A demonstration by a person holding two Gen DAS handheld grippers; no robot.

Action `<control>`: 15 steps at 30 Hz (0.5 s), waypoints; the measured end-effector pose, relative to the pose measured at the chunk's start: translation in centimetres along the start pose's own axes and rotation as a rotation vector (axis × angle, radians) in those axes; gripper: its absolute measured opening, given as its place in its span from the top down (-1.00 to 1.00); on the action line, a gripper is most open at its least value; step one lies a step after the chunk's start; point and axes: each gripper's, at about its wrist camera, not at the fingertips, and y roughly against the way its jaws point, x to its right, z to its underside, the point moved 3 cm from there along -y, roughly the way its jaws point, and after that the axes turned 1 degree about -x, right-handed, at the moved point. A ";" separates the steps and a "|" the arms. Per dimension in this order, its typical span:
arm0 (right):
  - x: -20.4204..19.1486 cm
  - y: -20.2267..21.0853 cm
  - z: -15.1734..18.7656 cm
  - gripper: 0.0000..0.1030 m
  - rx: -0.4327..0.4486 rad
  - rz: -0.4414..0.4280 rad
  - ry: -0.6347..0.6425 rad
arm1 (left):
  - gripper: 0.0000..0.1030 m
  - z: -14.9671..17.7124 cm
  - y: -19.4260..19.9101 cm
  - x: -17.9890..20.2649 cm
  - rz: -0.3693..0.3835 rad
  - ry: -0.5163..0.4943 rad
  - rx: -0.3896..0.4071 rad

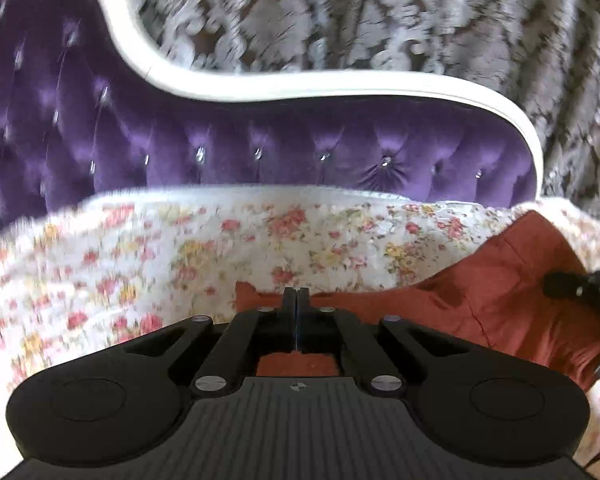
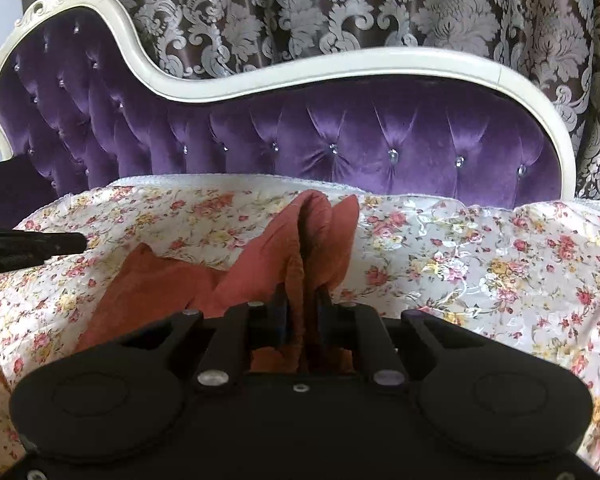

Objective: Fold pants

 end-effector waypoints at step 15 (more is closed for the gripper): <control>2.6 -1.4 3.6 0.58 -0.083 -0.023 -0.094 | 0.52 8.3 -1.8 -1.7 0.147 0.155 -0.229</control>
